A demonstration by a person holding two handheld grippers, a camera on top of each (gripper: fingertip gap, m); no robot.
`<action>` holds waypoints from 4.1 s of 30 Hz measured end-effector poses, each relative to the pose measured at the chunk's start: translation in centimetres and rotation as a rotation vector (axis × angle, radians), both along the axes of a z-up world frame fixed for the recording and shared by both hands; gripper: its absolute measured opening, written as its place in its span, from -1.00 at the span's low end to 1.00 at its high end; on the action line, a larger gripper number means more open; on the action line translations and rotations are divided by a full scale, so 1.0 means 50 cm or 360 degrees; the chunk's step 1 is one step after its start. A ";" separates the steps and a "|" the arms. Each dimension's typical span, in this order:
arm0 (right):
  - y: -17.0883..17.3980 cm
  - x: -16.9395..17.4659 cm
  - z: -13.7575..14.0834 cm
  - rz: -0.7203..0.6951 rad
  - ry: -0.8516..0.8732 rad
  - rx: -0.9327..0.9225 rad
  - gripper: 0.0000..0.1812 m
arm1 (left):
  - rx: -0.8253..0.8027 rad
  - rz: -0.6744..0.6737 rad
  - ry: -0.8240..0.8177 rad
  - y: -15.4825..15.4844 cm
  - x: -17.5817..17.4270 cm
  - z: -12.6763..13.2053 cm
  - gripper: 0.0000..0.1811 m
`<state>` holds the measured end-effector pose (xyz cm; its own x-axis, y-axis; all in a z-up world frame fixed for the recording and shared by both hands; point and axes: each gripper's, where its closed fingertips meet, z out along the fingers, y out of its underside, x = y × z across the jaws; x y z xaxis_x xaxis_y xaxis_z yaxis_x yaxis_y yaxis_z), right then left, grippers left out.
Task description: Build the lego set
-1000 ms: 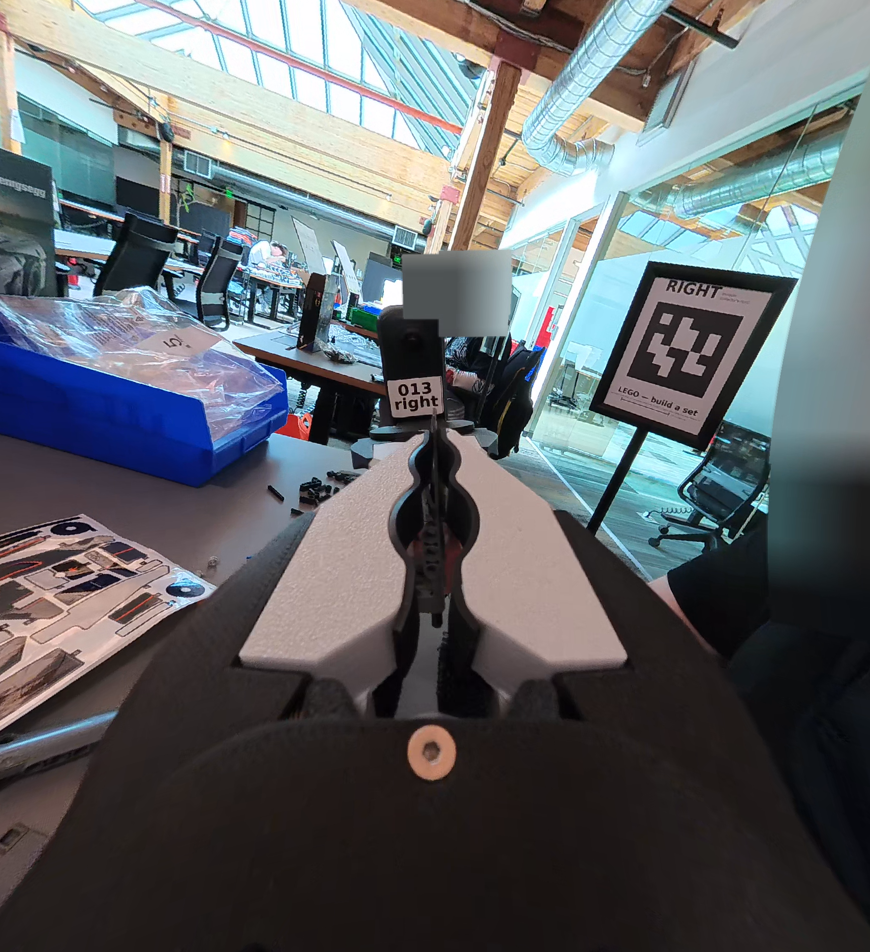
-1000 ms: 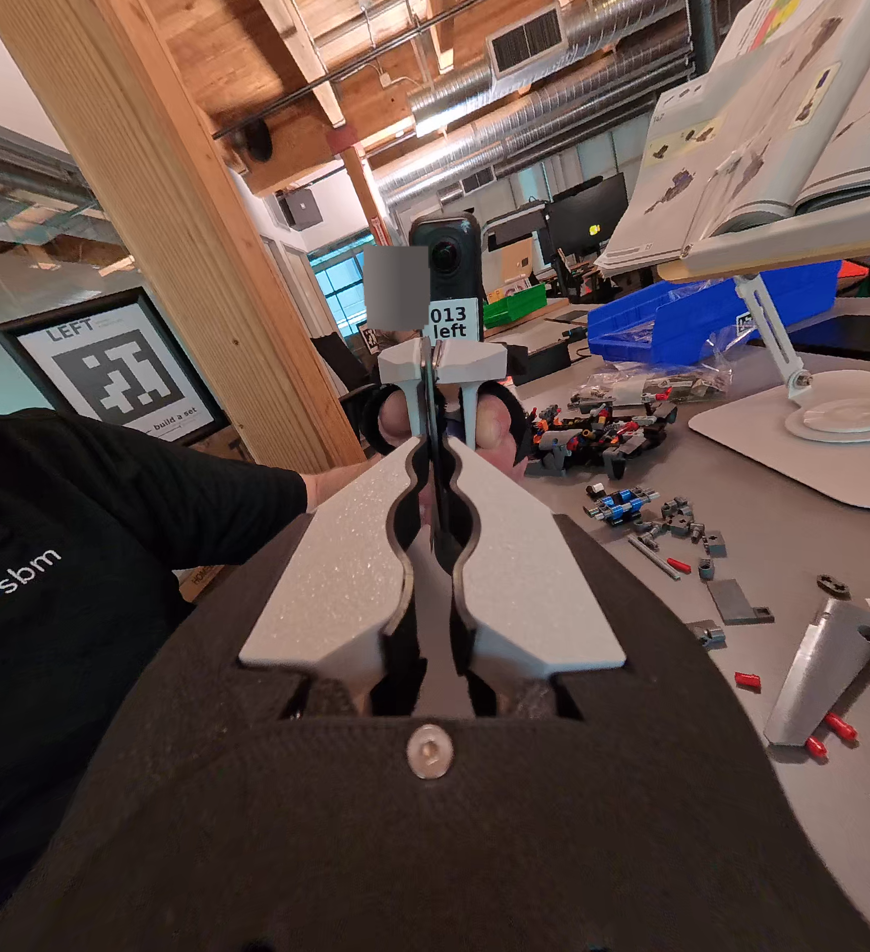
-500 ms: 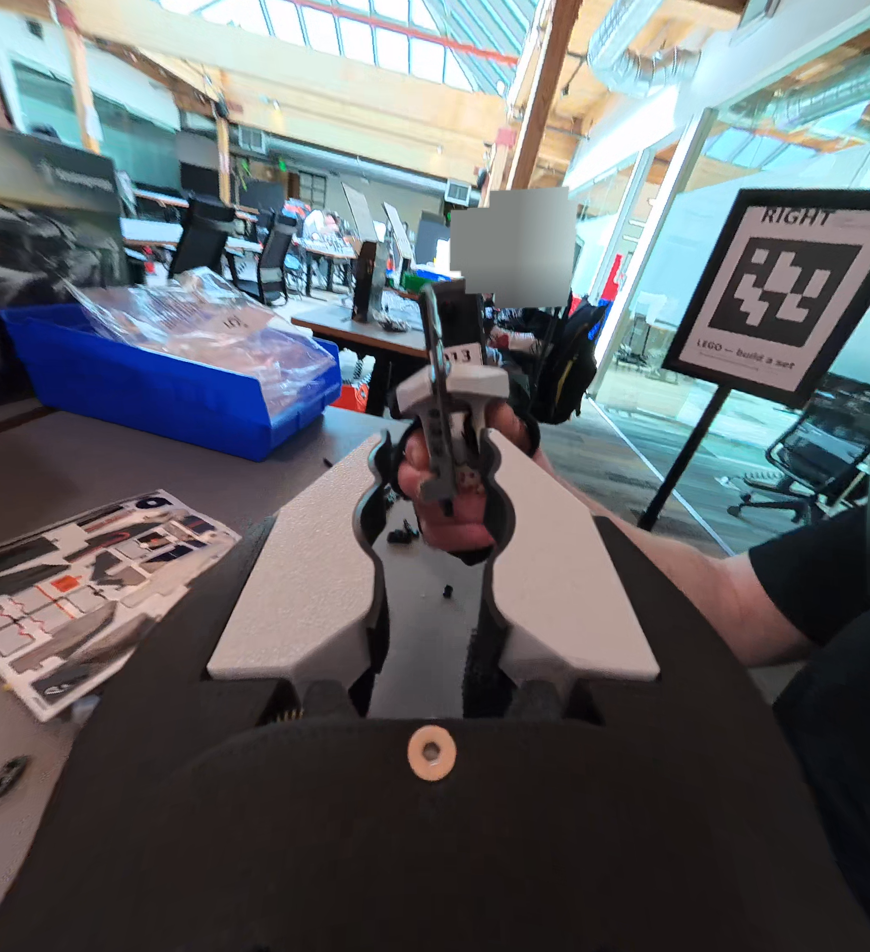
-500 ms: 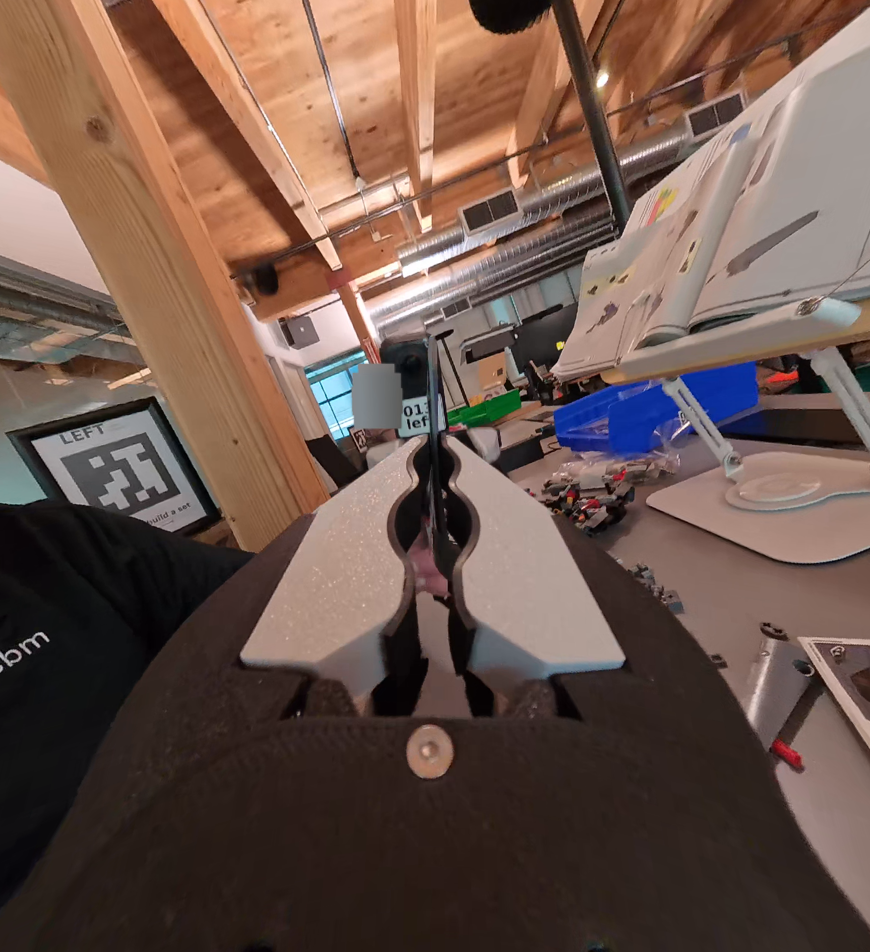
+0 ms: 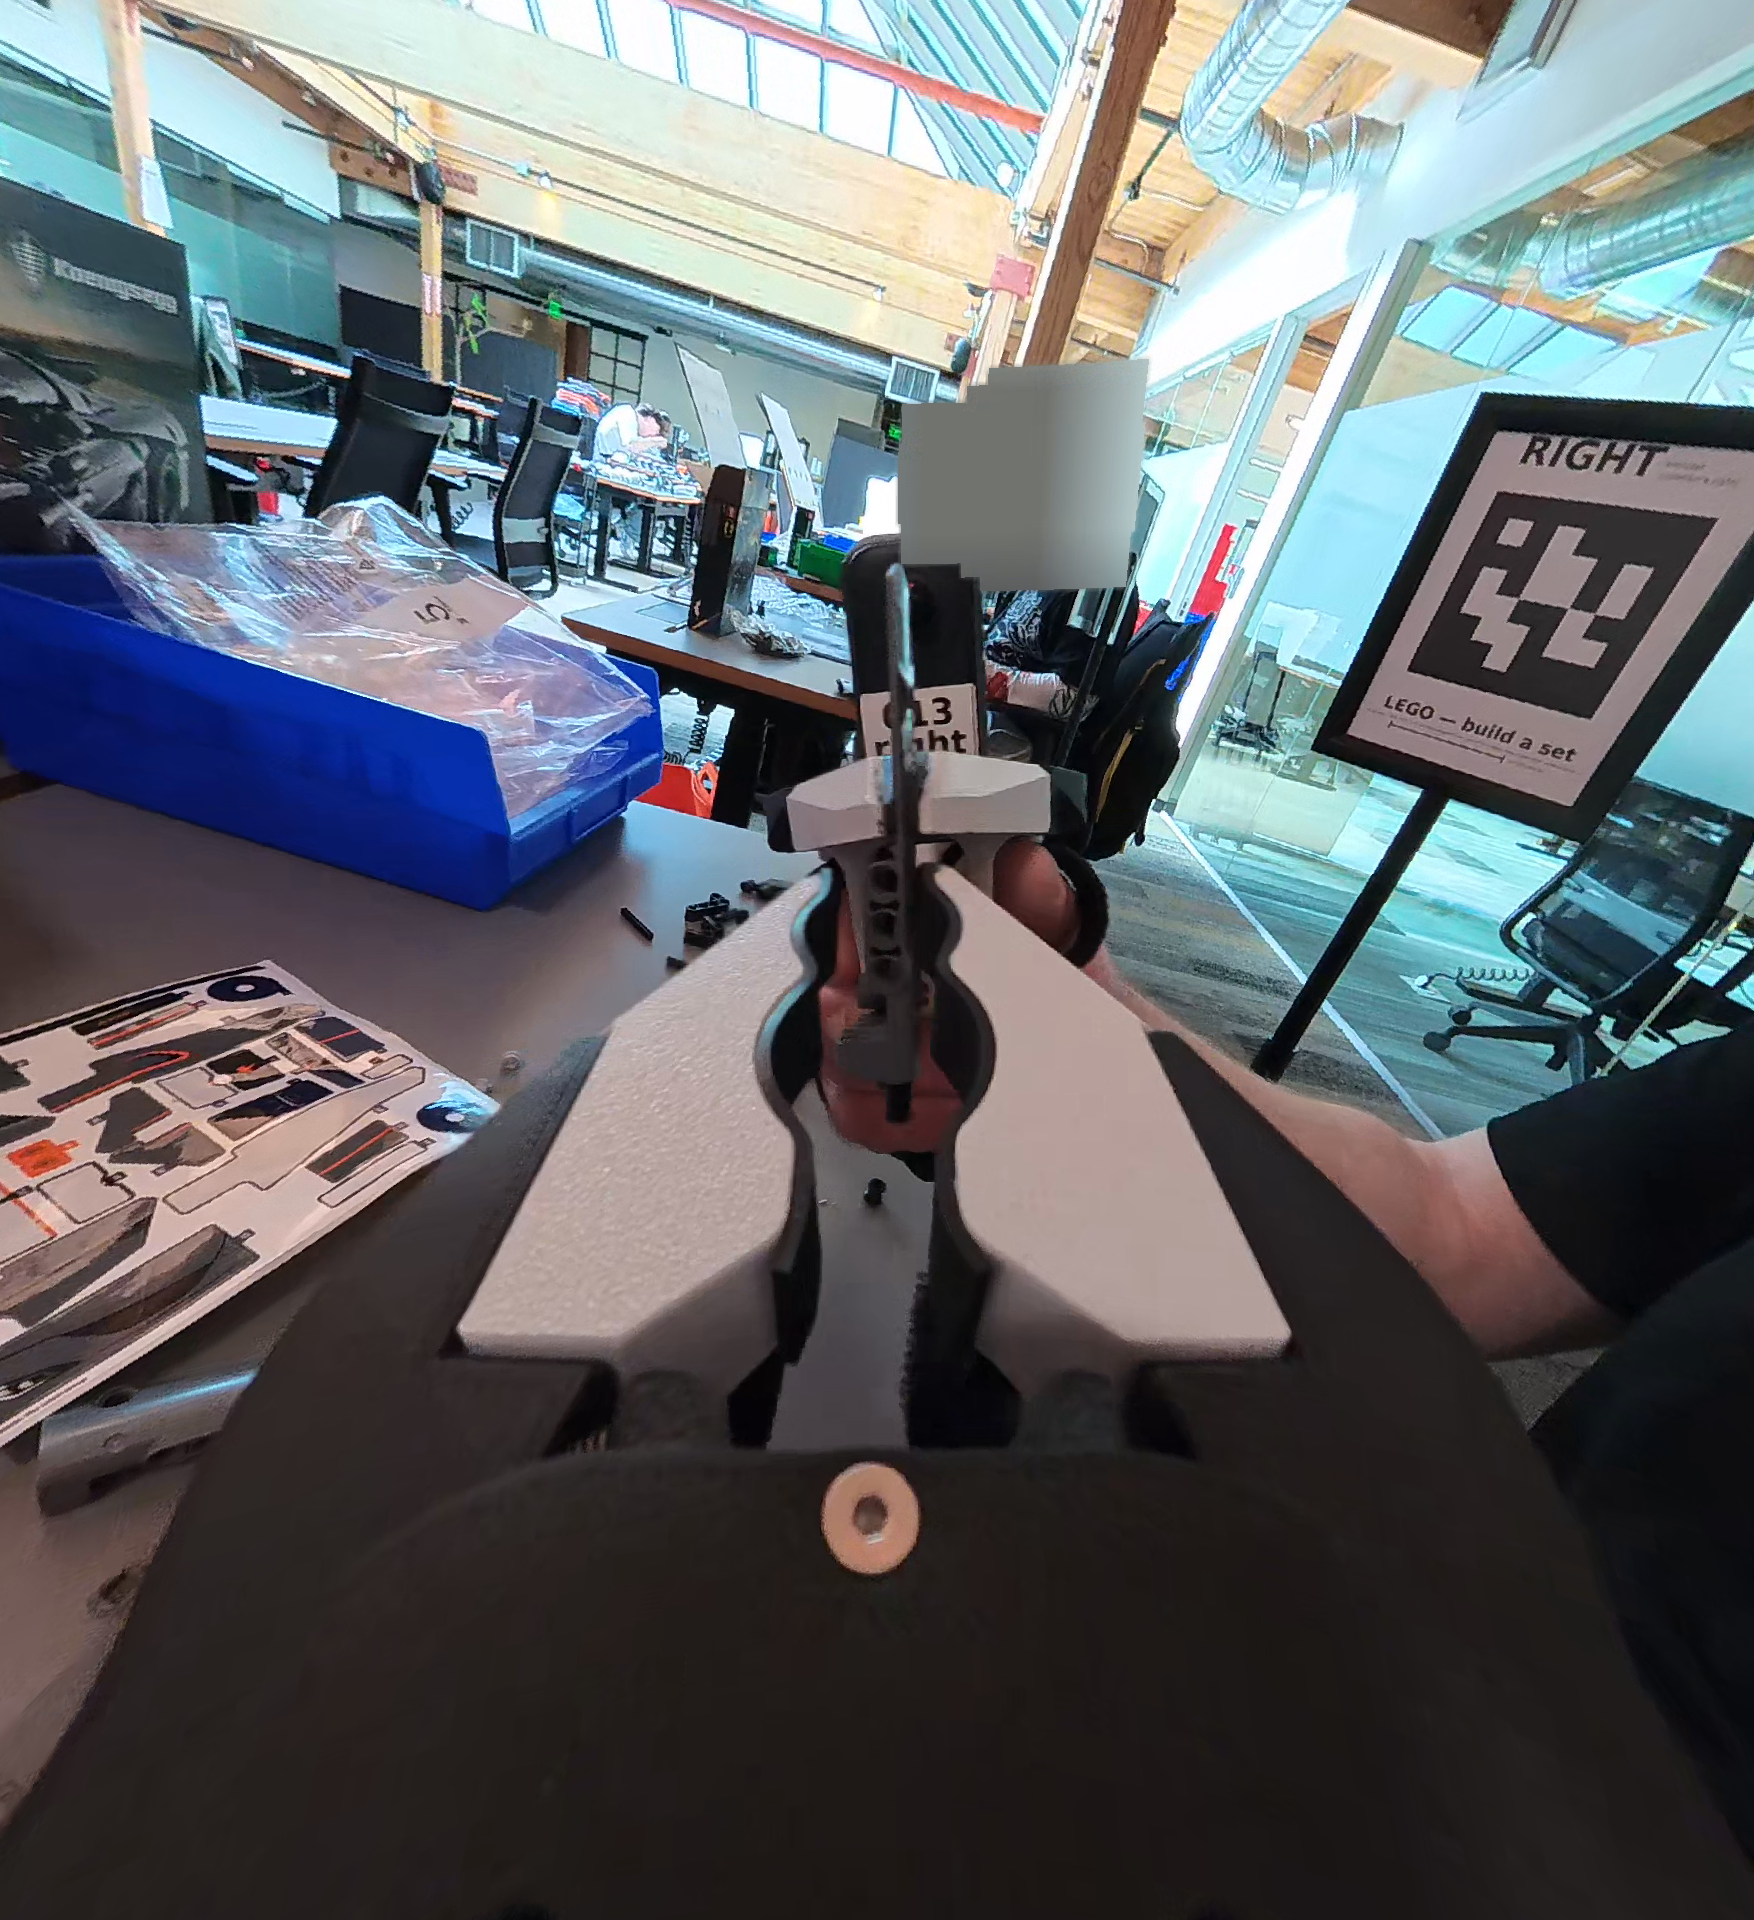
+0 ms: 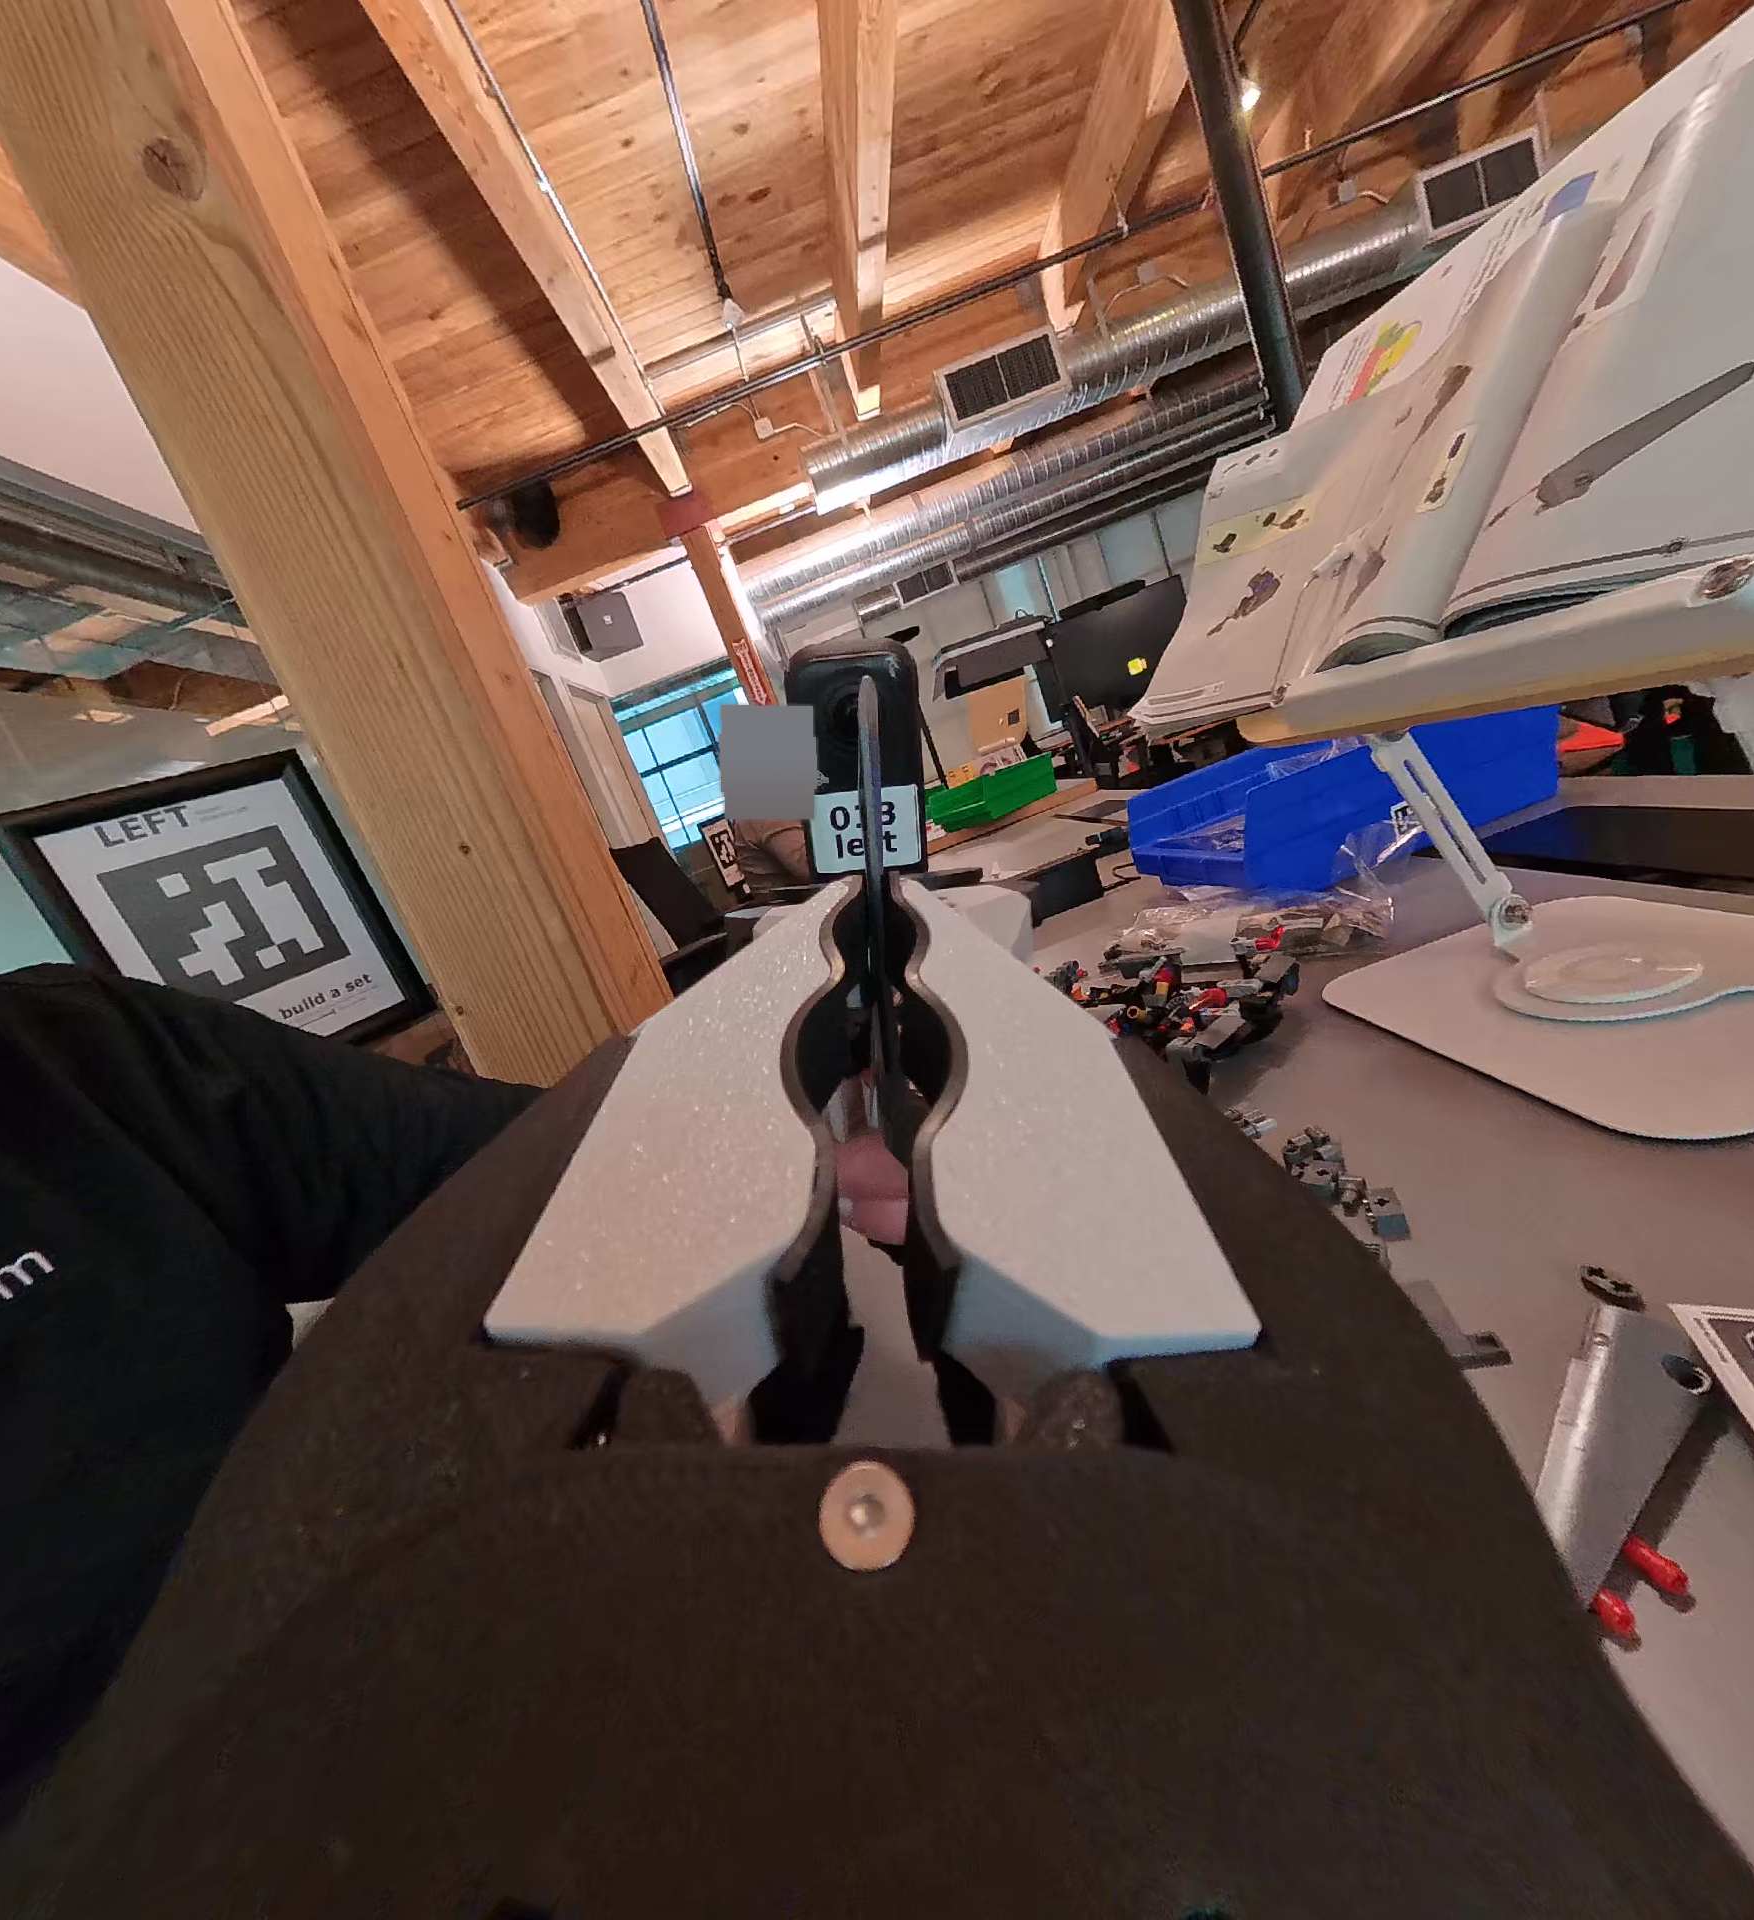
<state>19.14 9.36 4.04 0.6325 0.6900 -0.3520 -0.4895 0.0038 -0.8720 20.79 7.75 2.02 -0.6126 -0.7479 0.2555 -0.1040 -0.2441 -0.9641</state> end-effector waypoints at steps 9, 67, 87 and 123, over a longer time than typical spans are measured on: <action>0.004 0.002 0.002 -0.0050 0.0000 -0.0020 -1.00 | 0.0042 -0.0019 -0.0001 -0.001 -0.004 -0.001 -0.93; -0.003 0.038 0.062 -0.0100 0.0244 0.0070 -1.00 | 0.0111 -0.0103 -0.0049 -0.008 -0.016 0.002 -0.95; -0.019 0.036 0.057 -0.0115 0.0109 0.0071 -1.00 | 0.0187 -0.0086 -0.0077 -0.013 -0.014 0.002 -0.76; 0.011 0.006 0.066 -0.0048 0.0094 0.0028 -1.00 | 0.0274 -0.0031 -0.0037 -0.006 -0.015 -0.003 -0.94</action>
<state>19.44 9.91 7.34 0.6317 0.6773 -0.3771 -0.5393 0.0346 -0.8414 20.05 7.45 1.87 -0.6317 -0.7673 0.1104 -0.0845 -0.0734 -0.9937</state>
